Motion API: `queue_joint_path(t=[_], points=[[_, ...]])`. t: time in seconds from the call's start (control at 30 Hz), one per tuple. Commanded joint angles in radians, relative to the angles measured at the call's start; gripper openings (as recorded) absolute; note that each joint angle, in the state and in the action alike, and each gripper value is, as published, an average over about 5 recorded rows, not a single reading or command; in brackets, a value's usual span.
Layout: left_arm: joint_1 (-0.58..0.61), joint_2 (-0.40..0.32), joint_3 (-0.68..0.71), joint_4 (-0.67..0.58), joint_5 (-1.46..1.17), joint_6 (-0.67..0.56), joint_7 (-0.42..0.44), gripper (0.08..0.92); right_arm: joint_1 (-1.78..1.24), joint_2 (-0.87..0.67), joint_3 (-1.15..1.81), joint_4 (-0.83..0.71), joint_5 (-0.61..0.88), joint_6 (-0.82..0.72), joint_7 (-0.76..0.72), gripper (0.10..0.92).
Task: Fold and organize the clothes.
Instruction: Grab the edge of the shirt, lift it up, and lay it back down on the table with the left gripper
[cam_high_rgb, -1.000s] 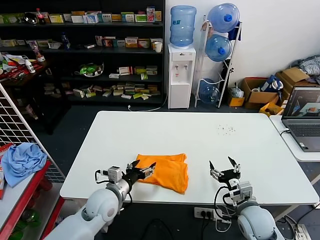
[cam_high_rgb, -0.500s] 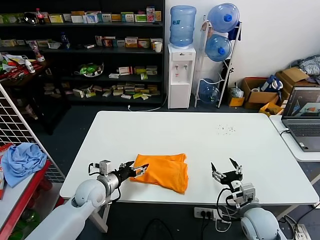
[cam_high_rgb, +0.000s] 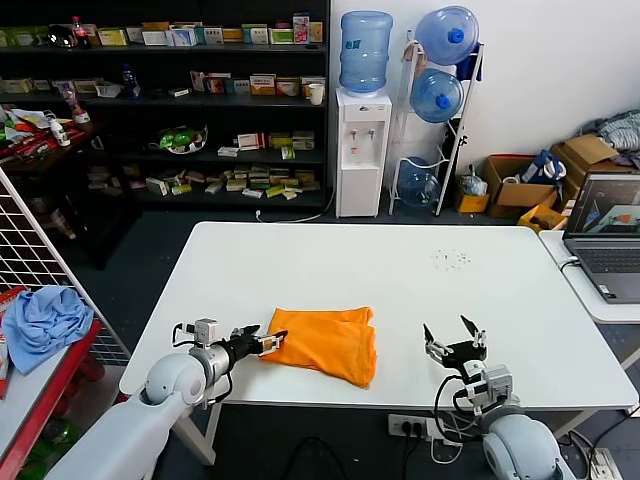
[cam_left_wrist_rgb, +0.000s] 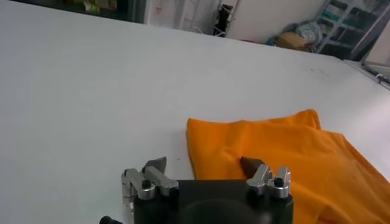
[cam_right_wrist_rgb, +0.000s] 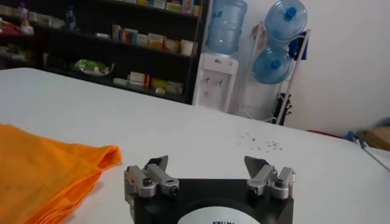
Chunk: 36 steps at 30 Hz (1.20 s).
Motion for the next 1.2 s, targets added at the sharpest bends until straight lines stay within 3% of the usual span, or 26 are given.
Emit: queue_joint_path(t=[0.03,0.17,0.53,0.73,0.93,1.2], points=[[-0.007,-0.008,-0.002,0.023,0.012,0.009,0.024,0.822,0.001,0.002,-0.002,0.003,-0.001,-0.002,0.001,0.823],[-0.005,-0.020,0.003,0.004,0.011,0.009,0.021,0.757,-0.001,0.003,-0.005,0.009,-0.002,-0.005,0.002,0.823],[0.006,-0.044,0.005,-0.028,0.011,-0.013,-0.019,0.438,-0.012,0.005,-0.004,0.032,-0.002,-0.008,0.006,0.823],[0.036,-0.020,-0.011,-0.083,0.000,-0.017,-0.047,0.265,-0.006,0.006,-0.011,0.036,-0.002,-0.007,0.012,0.823],[0.080,0.058,-0.060,-0.143,-0.004,-0.016,-0.073,0.133,0.016,0.010,-0.034,0.041,-0.003,-0.011,0.023,0.823],[0.136,0.241,-0.182,-0.149,0.020,0.001,-0.126,0.130,0.046,0.015,-0.083,0.042,-0.008,-0.011,0.031,0.823]])
